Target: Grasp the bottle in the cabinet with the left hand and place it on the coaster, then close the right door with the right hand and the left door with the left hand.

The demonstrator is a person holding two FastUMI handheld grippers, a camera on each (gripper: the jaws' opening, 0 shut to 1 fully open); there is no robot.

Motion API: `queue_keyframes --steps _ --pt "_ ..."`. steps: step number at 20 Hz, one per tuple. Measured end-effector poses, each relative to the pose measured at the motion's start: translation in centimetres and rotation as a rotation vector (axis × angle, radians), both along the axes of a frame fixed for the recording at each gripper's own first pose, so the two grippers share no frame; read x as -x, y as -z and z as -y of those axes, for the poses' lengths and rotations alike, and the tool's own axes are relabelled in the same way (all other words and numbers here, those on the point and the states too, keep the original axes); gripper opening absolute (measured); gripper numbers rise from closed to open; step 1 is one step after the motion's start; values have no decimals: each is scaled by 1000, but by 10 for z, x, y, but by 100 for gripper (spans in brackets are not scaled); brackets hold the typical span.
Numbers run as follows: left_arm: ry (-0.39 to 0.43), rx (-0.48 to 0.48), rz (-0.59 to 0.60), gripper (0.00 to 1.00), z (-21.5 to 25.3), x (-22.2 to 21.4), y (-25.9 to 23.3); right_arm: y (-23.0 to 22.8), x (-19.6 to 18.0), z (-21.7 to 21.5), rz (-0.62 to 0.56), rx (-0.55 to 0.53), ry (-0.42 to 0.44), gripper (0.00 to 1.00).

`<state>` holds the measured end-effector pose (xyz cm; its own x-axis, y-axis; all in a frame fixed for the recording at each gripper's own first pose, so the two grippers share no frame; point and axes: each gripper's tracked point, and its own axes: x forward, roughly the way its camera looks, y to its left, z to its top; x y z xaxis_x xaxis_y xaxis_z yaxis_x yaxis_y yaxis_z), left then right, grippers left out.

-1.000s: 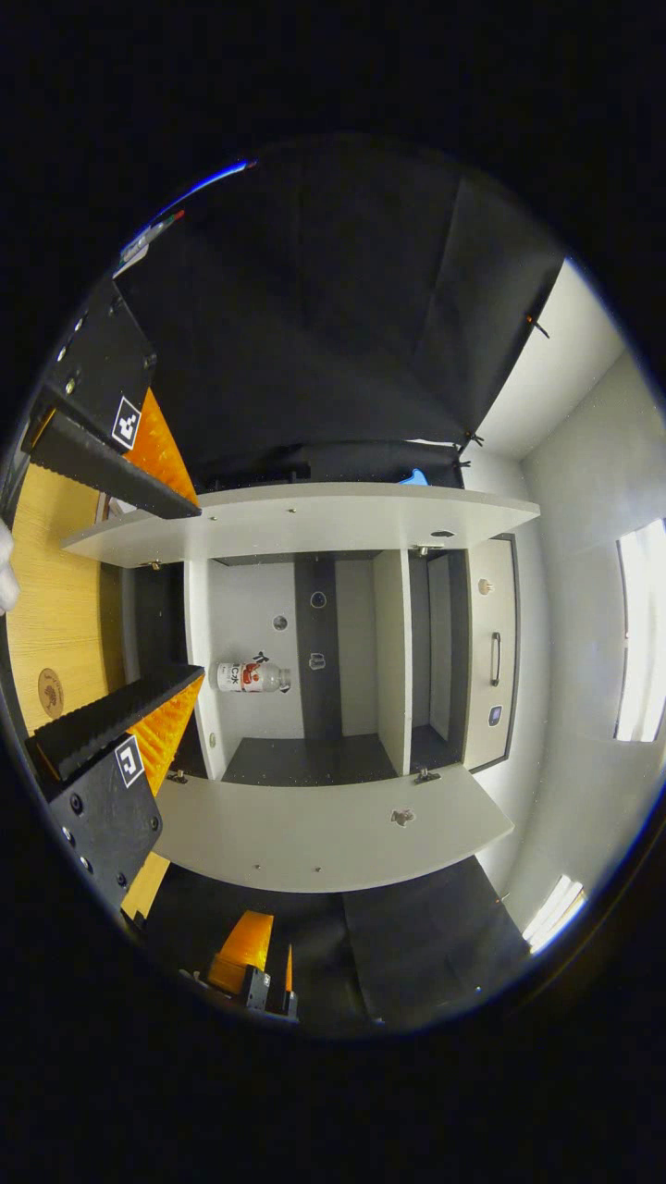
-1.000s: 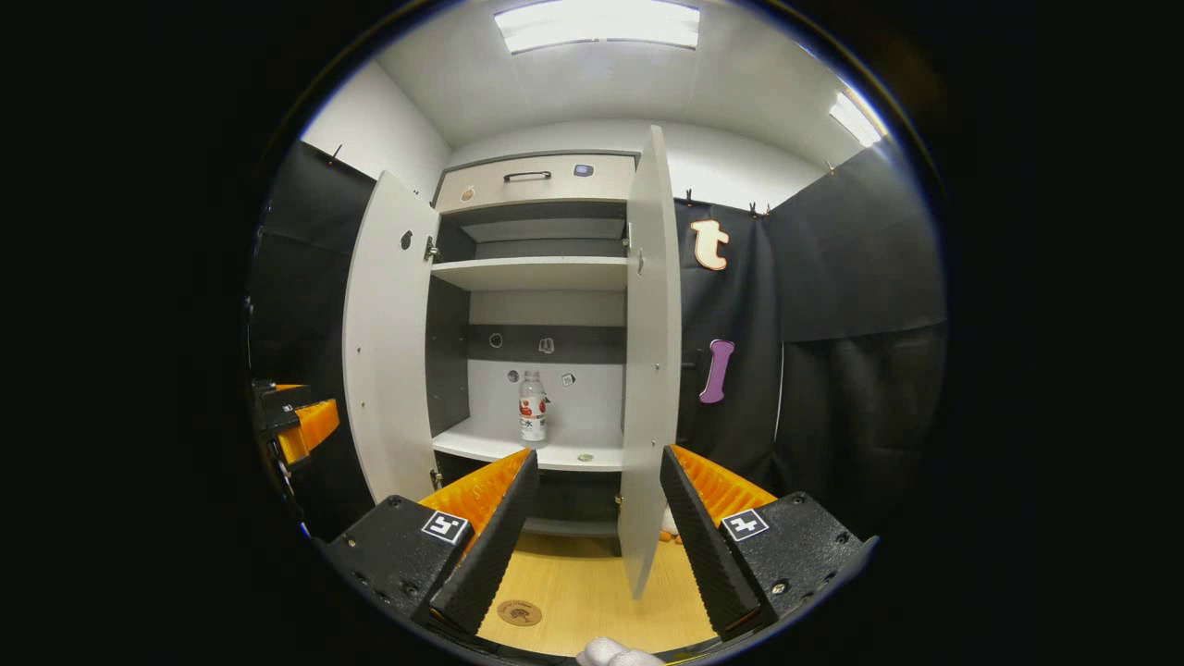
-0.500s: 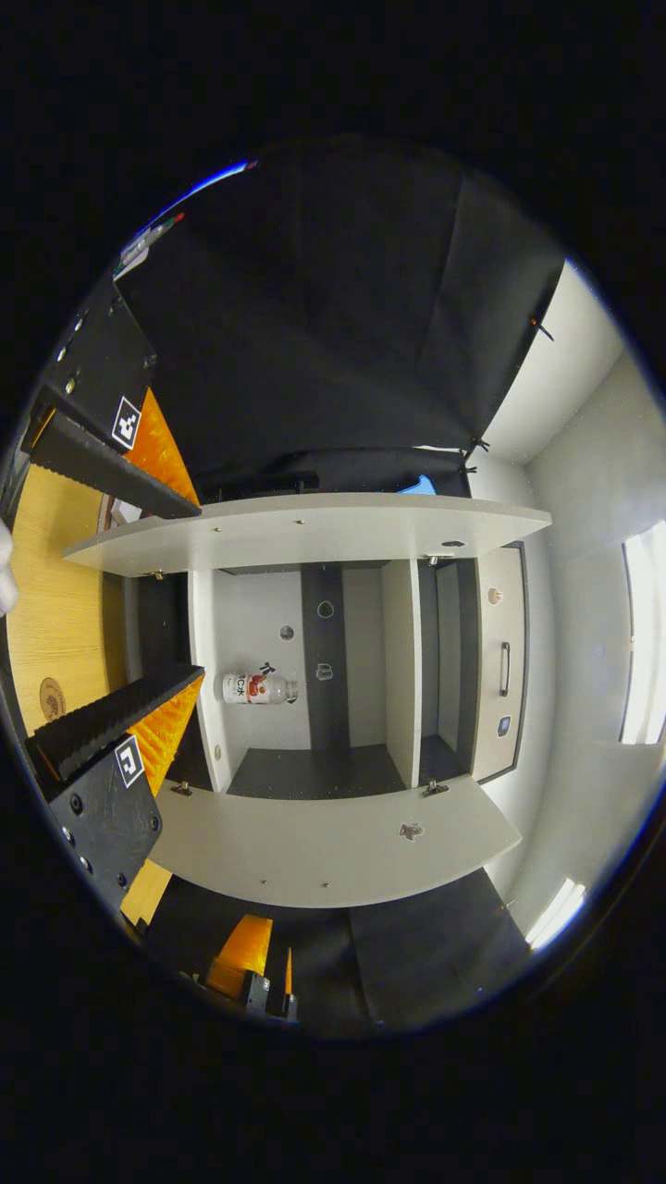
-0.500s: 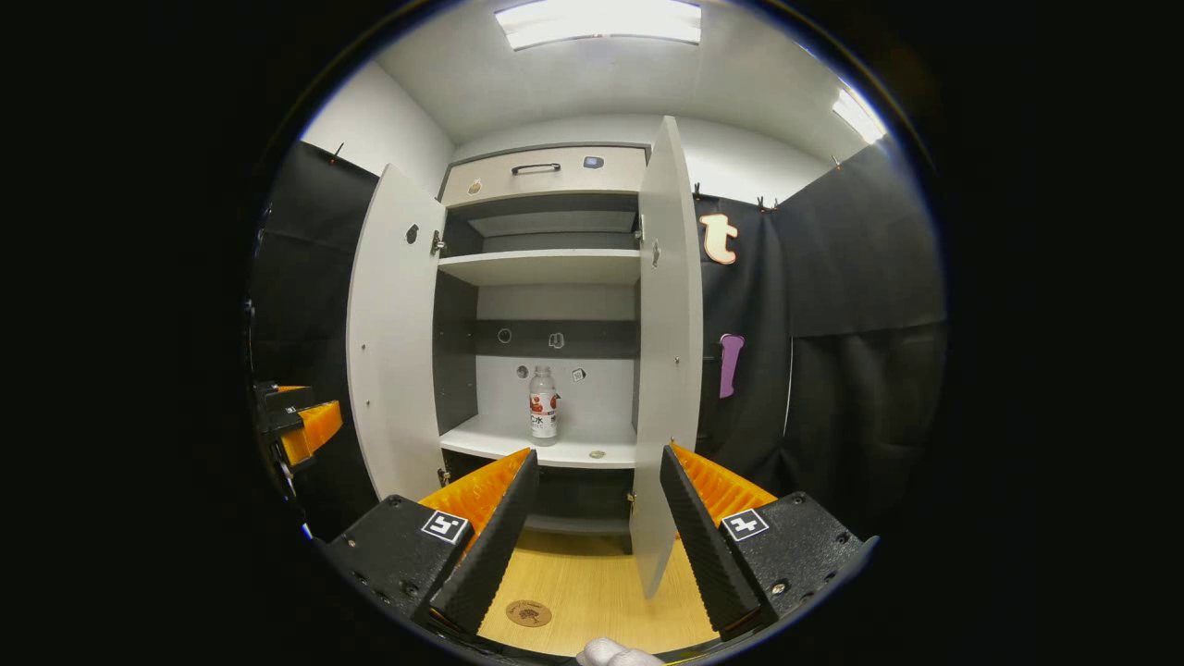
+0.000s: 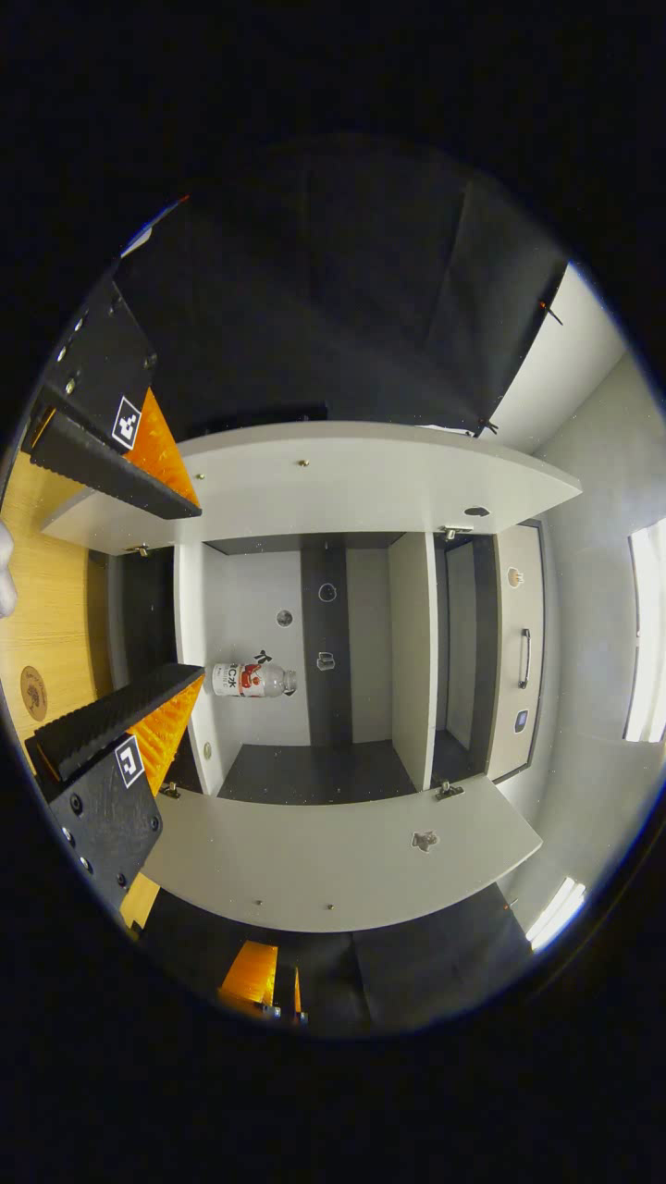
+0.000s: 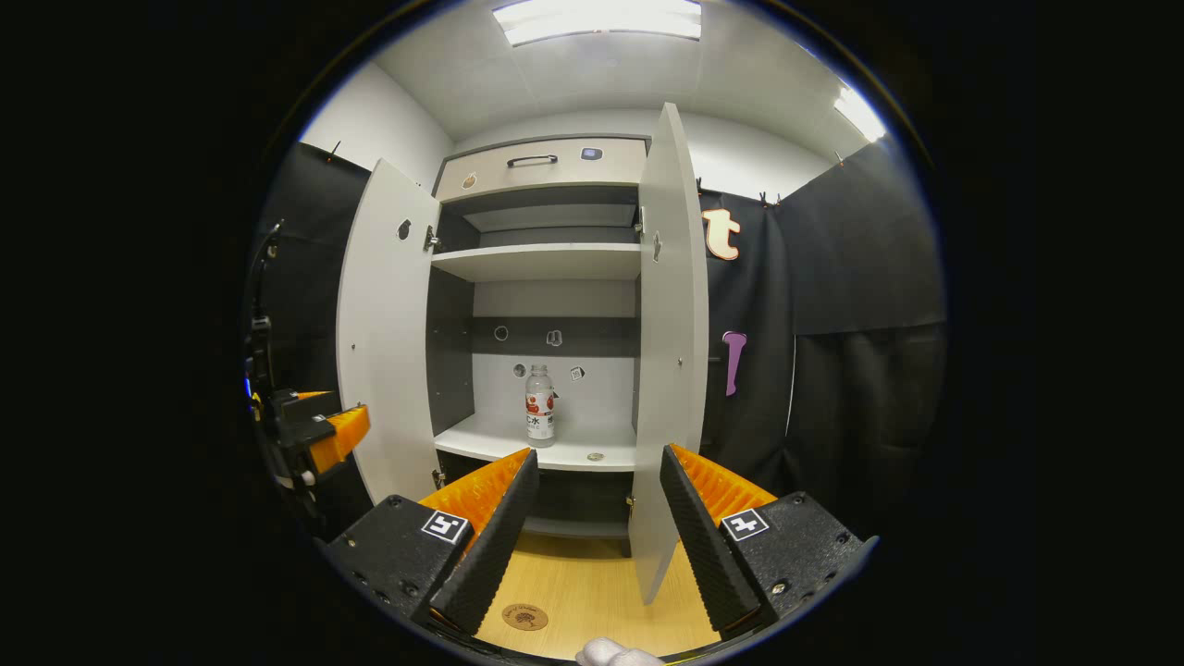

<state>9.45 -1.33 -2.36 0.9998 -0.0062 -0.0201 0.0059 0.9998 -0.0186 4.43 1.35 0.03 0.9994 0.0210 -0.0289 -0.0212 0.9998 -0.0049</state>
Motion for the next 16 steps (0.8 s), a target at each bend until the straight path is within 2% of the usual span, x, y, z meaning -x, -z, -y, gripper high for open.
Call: queue_keyframes --steps 9,16 --pt "106 33 41 96 70 -125 -5 -13 -8 26 8 24 78 82" --pt "142 29 55 96 126 -228 -15 -22 -7 37 17 53 103 82"
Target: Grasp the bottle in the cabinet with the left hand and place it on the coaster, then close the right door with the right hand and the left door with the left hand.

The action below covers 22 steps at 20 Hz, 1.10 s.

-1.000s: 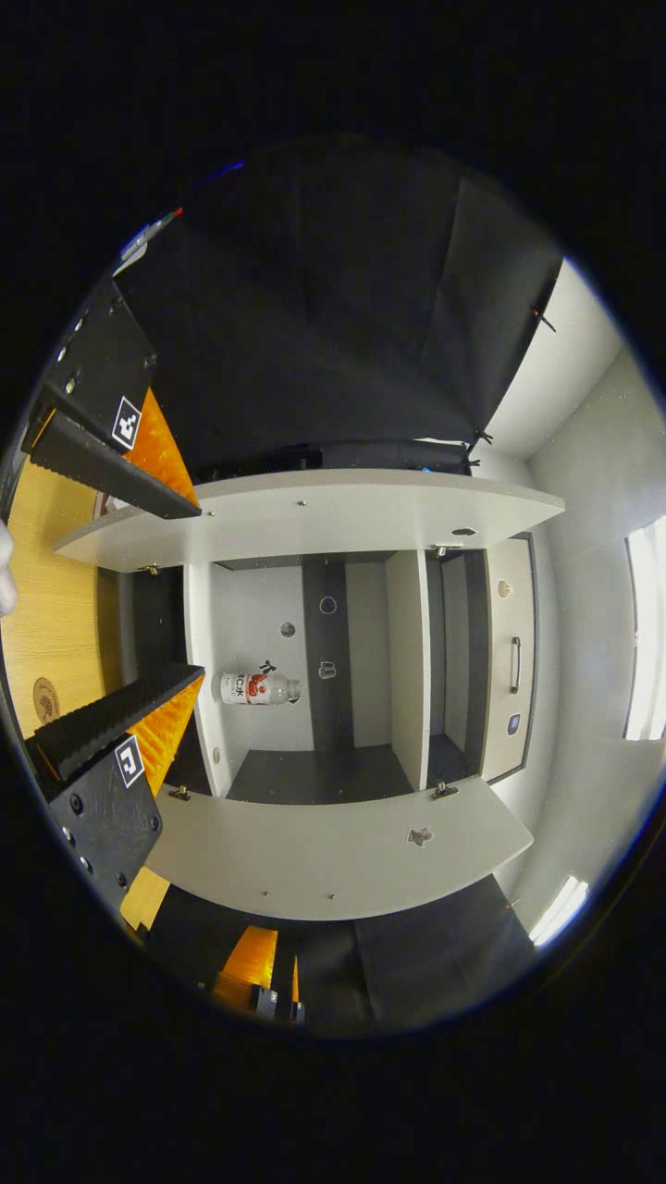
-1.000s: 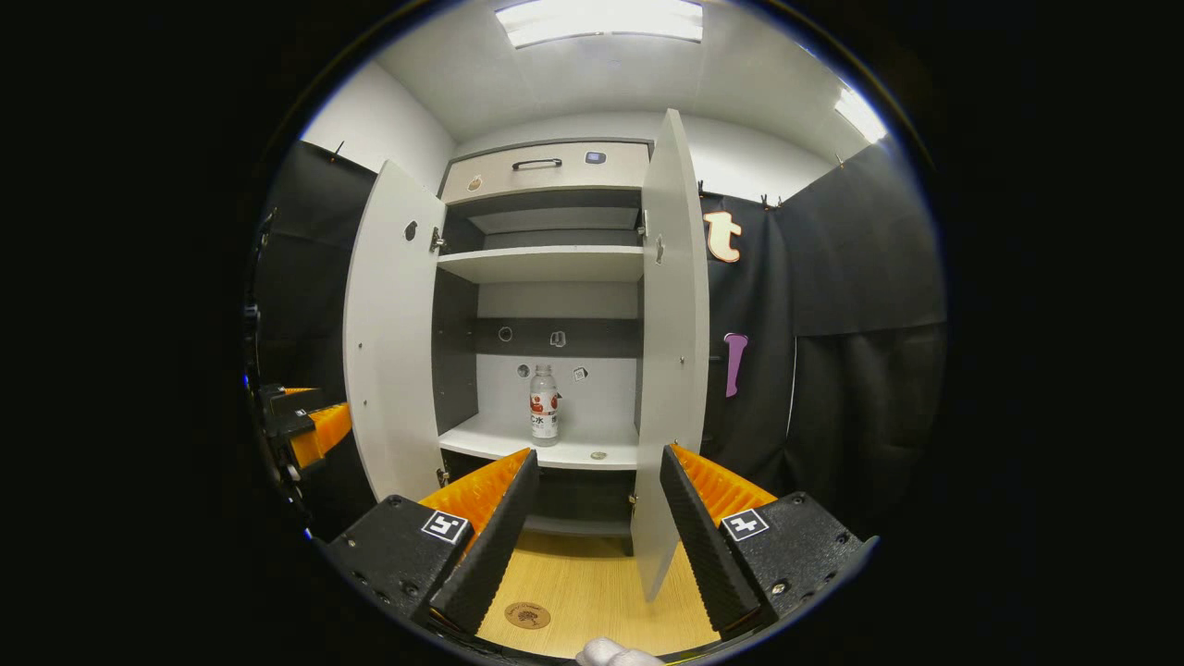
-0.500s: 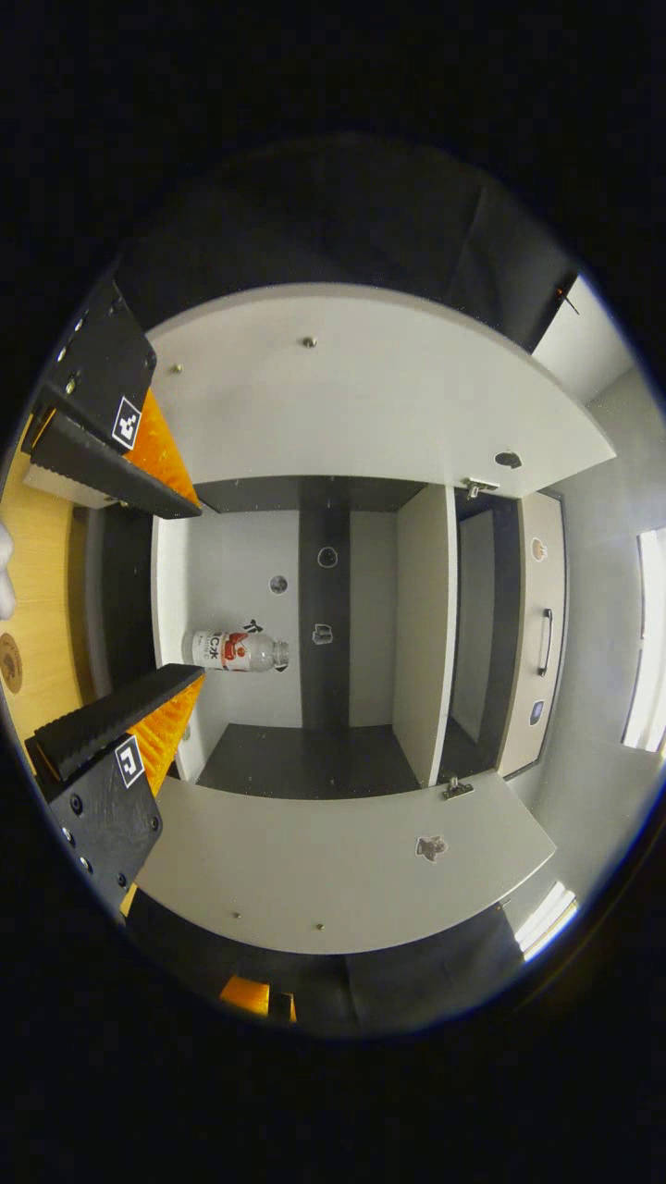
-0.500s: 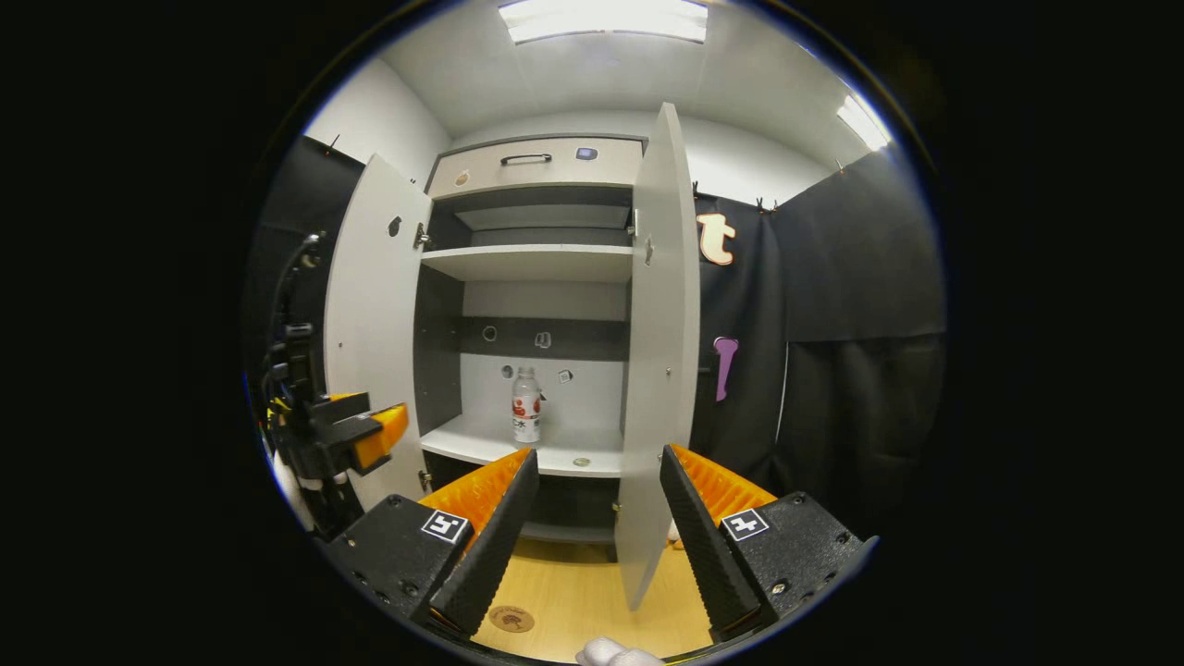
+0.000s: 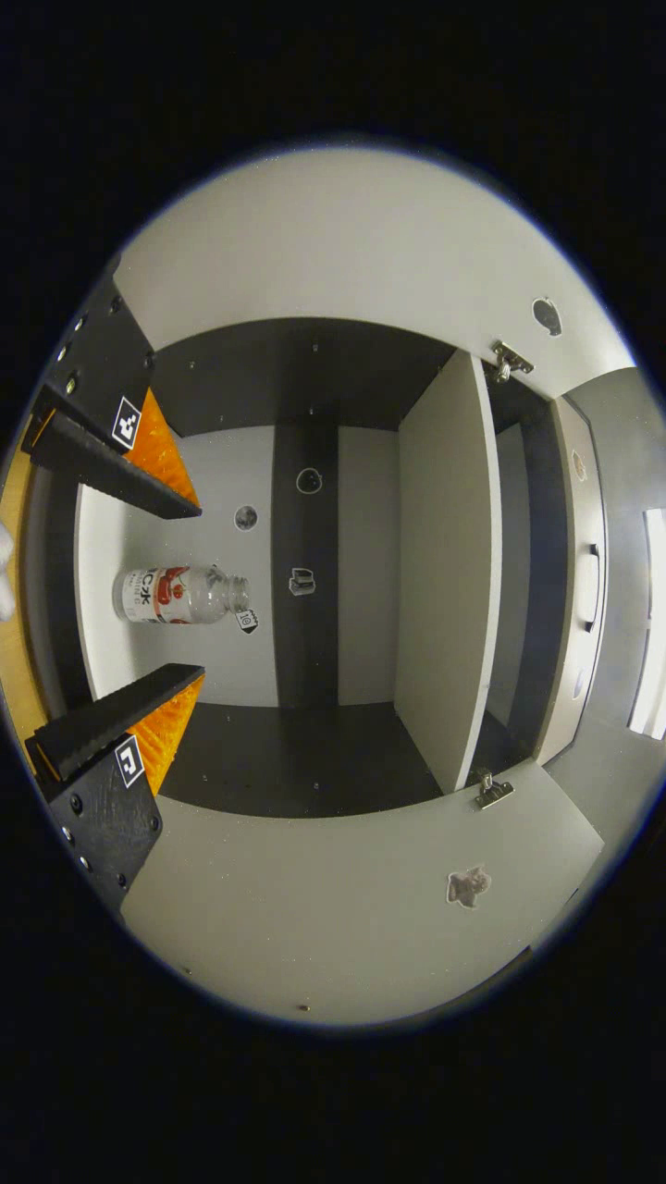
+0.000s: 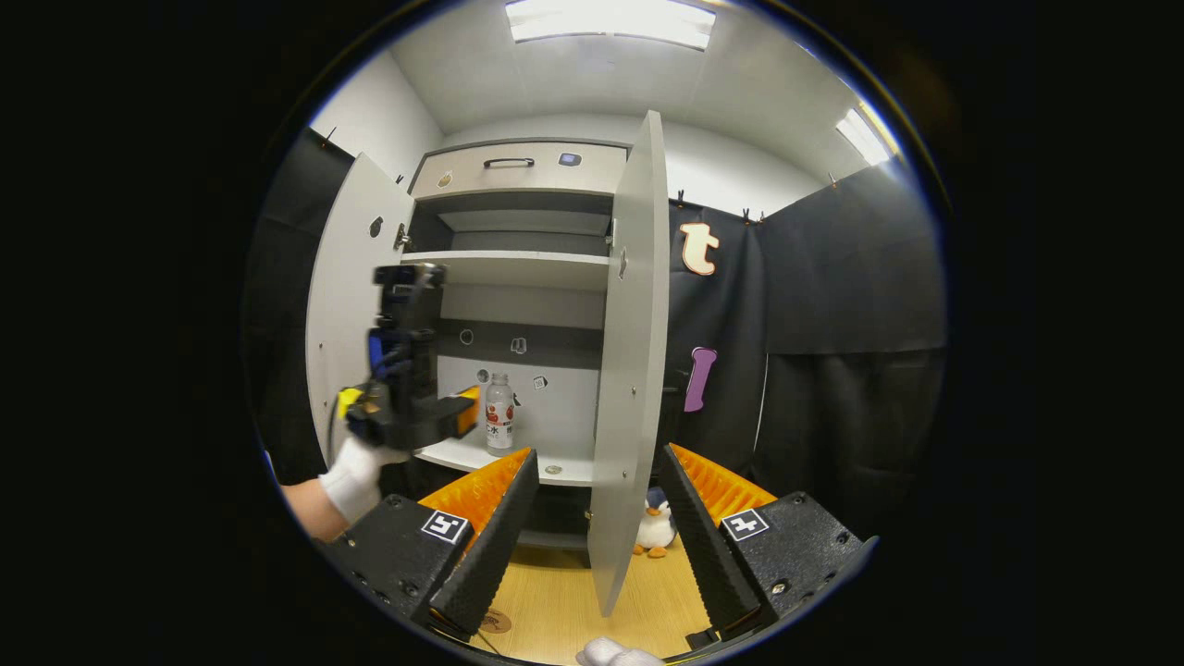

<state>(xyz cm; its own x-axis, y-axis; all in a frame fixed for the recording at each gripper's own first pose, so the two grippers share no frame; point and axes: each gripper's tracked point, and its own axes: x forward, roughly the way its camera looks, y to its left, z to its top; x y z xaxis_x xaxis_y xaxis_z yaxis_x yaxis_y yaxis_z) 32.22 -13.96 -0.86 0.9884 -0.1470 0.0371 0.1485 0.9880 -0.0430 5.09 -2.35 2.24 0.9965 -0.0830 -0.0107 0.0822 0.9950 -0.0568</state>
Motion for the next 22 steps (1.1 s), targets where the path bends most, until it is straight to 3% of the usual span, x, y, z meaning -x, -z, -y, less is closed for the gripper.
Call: queue_keyframes --steps 9,19,22 --pt "-75 -23 -89 96 10 -102 44 15 -4 13 -60 34 15 82" --pt "-101 -43 -129 96 14 -163 74 23 -6 25 -93 64 28 82" --pt "-103 -41 -132 78 14 -164 74 17 -2 30 -79 84 43 82"
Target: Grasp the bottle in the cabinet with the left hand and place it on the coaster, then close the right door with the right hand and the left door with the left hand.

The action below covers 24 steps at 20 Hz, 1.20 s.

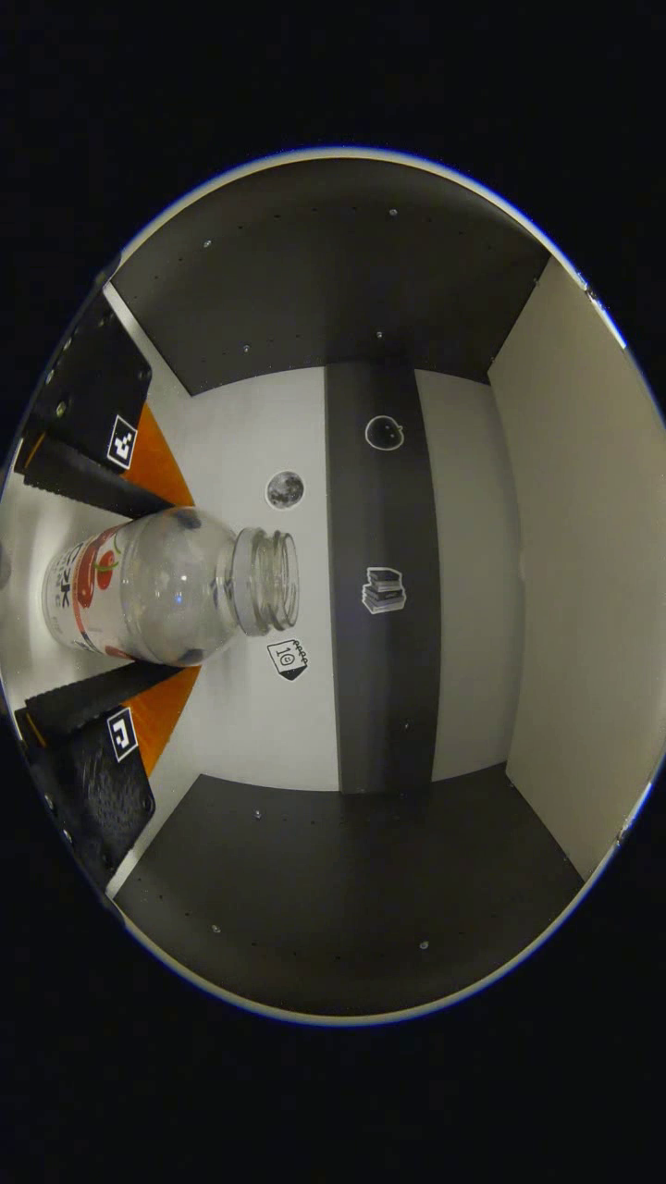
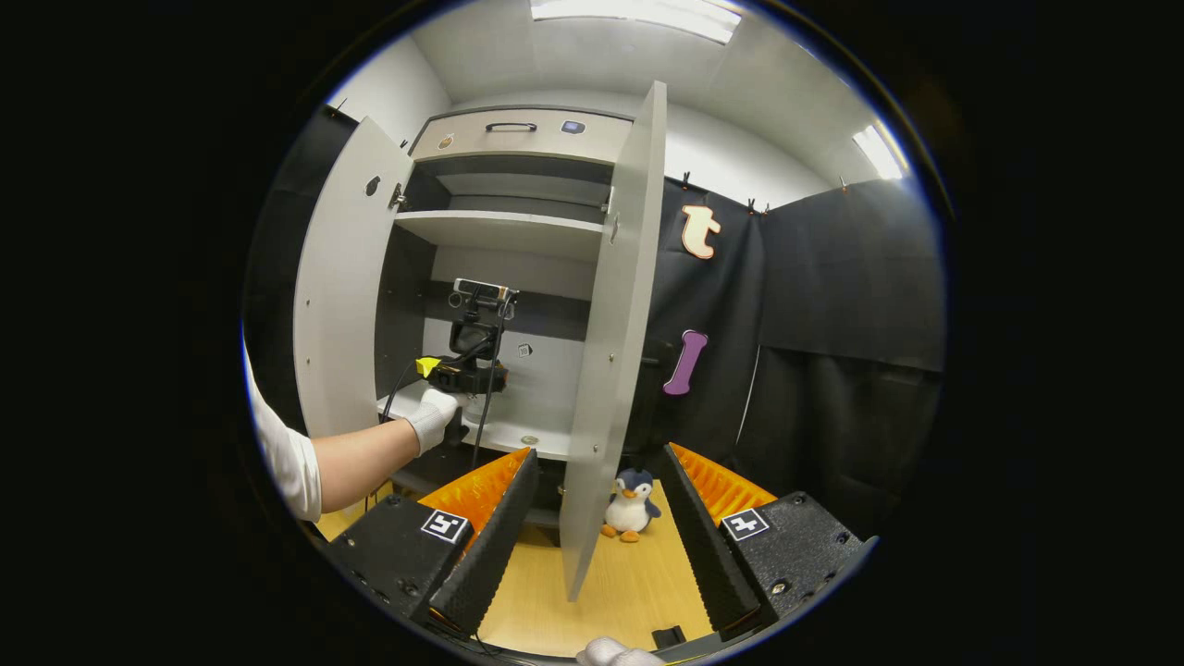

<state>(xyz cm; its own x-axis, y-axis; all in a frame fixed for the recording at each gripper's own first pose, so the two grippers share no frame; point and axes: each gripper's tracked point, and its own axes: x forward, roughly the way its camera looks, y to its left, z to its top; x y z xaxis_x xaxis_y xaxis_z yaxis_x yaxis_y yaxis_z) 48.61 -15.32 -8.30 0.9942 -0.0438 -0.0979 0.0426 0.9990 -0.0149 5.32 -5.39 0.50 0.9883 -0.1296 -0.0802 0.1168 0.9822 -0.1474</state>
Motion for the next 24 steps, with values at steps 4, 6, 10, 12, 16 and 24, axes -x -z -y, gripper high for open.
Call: queue_keyframes --steps 4,6,10,12,16,24 --pt "5 9 18 74 -10 12 -11 -2 0 5 7 -27 4 82" --pt "11 -1 36 74 -16 25 -23 0 -2 1 7 -44 -7 82" --pt "23 -23 65 77 -33 57 -44 7 -4 -8 1 -69 -37 82" --pt "36 -28 86 73 -37 74 -53 8 -4 -11 6 -73 -47 82" --pt "56 -21 89 75 -44 115 -59 9 -4 -19 14 -70 -62 82" --pt "112 16 101 73 -43 218 -52 17 6 -26 14 -111 -75 82"
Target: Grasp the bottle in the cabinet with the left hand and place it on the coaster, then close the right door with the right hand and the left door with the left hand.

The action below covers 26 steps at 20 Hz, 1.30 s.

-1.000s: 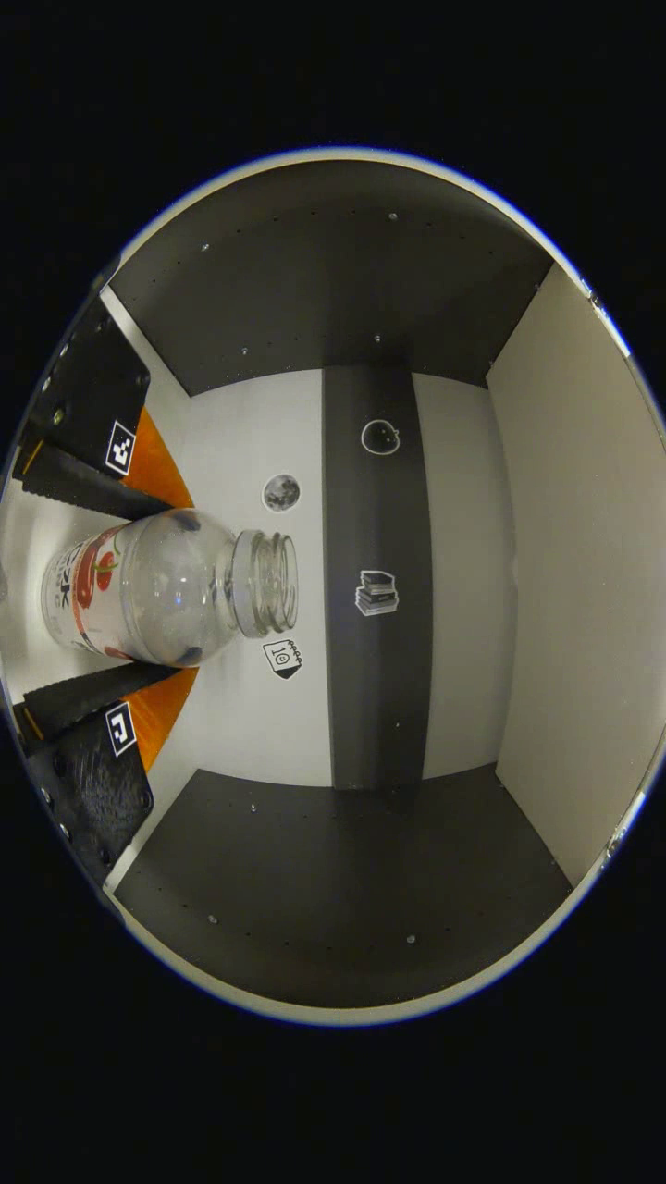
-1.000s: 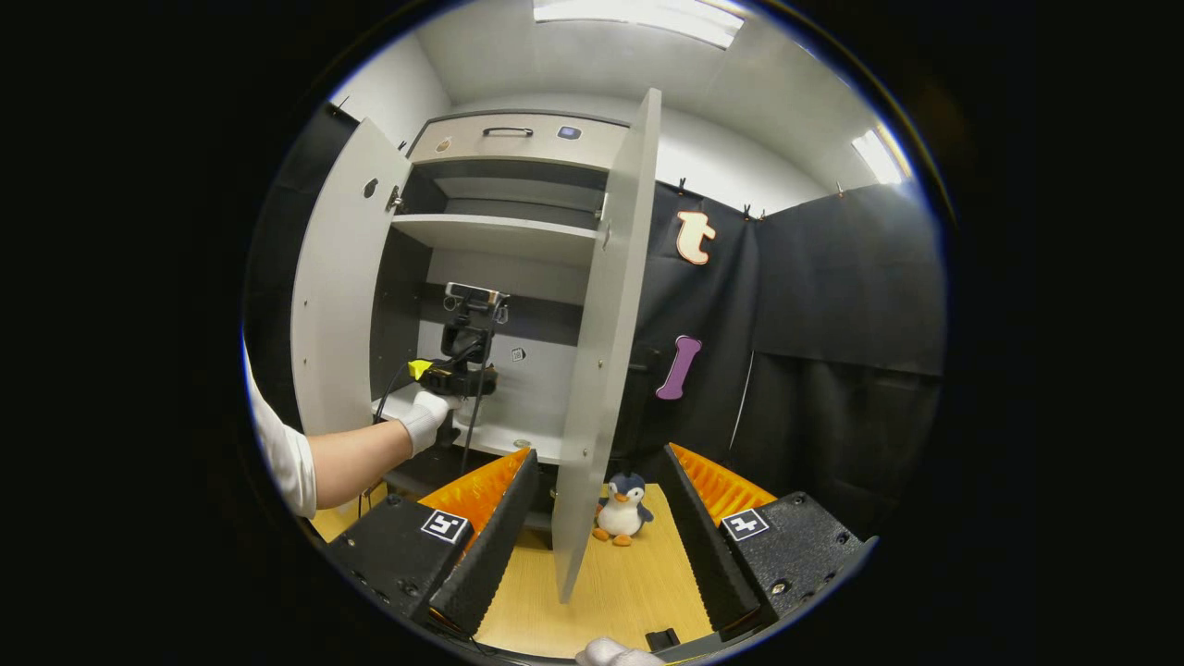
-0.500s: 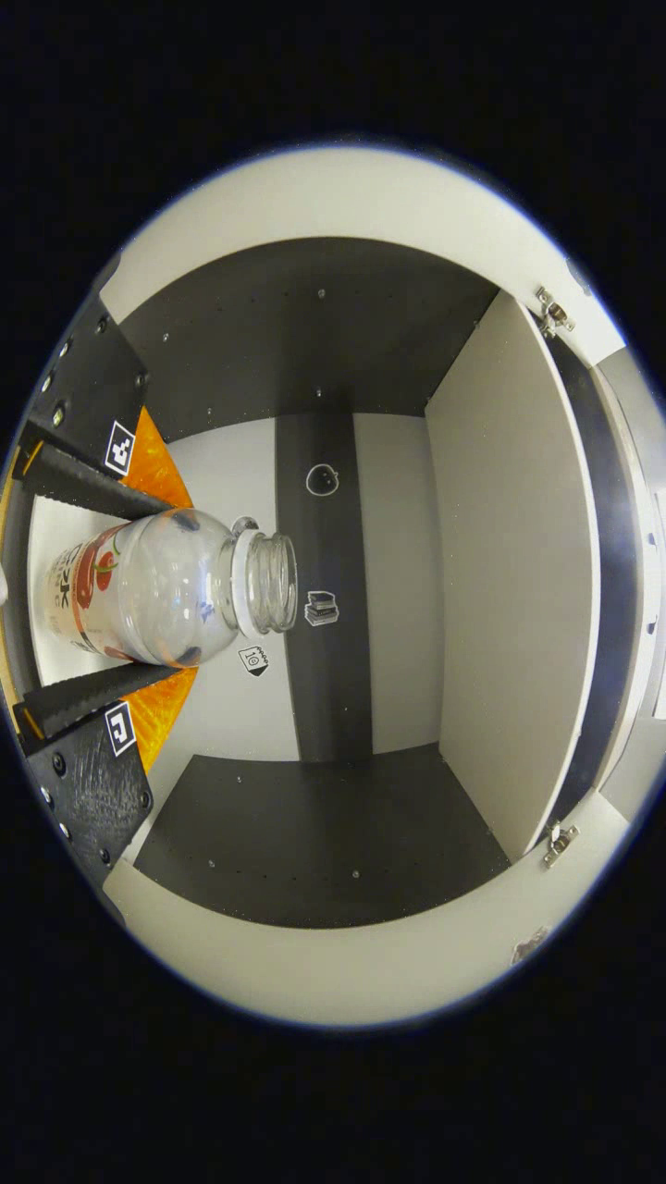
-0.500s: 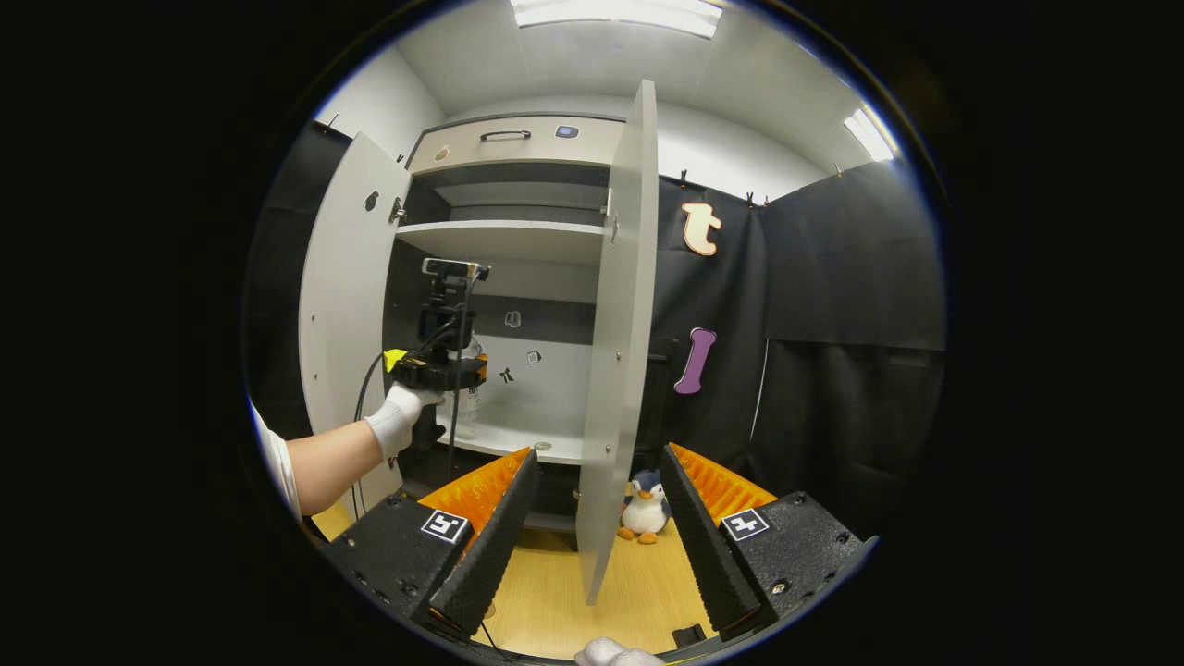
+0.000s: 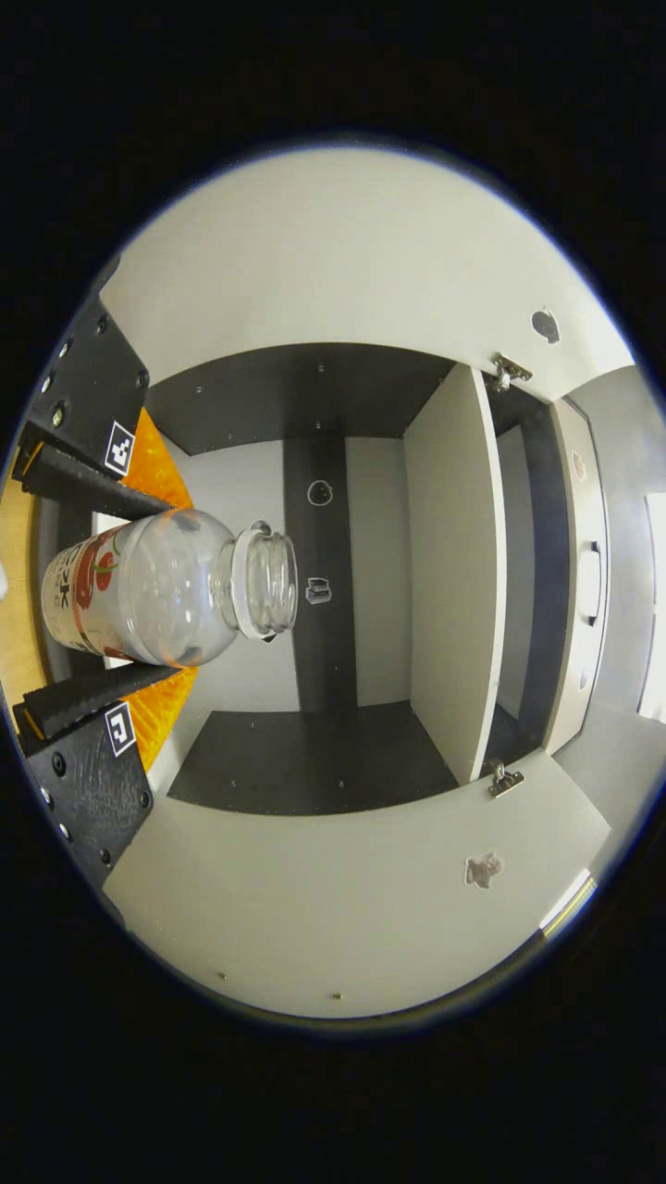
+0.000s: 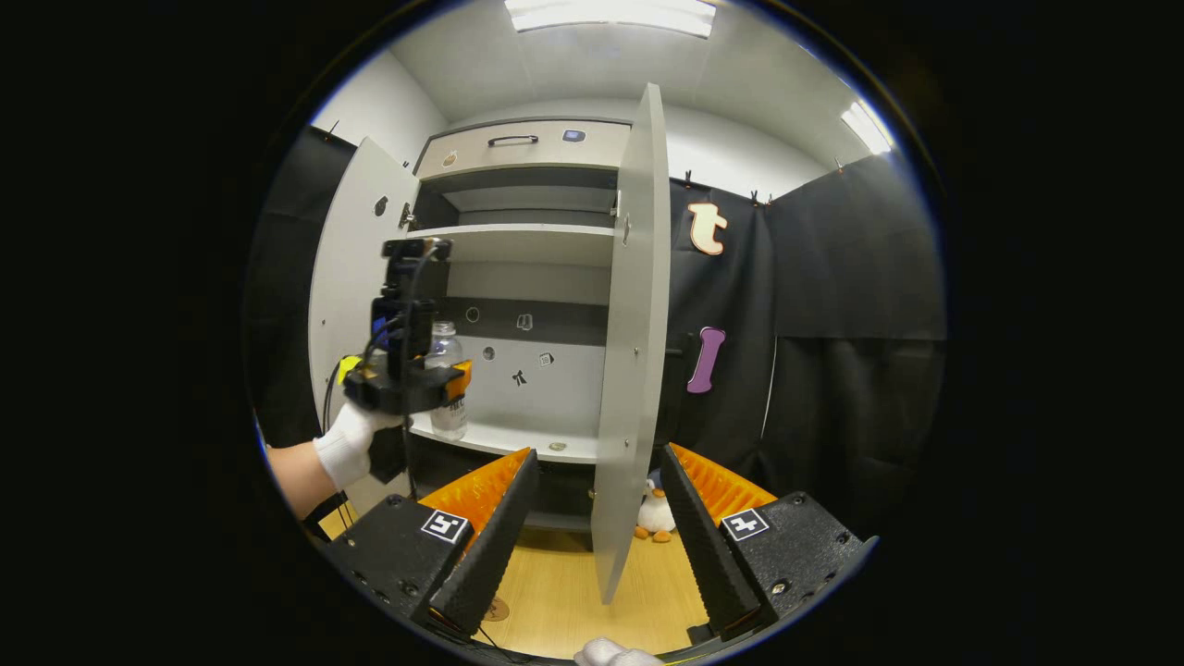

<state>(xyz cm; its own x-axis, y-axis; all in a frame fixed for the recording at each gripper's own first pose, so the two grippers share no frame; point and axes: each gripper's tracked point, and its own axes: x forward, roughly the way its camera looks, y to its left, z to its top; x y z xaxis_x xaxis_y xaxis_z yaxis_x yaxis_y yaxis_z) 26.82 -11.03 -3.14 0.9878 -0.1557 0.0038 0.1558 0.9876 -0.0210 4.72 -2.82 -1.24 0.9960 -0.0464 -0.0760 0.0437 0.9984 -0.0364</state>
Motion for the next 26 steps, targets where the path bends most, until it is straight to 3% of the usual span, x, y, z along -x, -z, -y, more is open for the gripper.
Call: queue_keyframes --steps 10,15,24,26 --pt "48 29 -47 70 9 100 86 24 21 5 -35 -9 26 82" --pt "52 7 -89 73 12 123 151 39 29 1 -76 -19 10 82" --pt "179 50 -128 73 50 152 236 57 33 17 -131 21 47 82" --pt "197 39 -127 77 57 153 248 60 33 18 -136 19 47 82"
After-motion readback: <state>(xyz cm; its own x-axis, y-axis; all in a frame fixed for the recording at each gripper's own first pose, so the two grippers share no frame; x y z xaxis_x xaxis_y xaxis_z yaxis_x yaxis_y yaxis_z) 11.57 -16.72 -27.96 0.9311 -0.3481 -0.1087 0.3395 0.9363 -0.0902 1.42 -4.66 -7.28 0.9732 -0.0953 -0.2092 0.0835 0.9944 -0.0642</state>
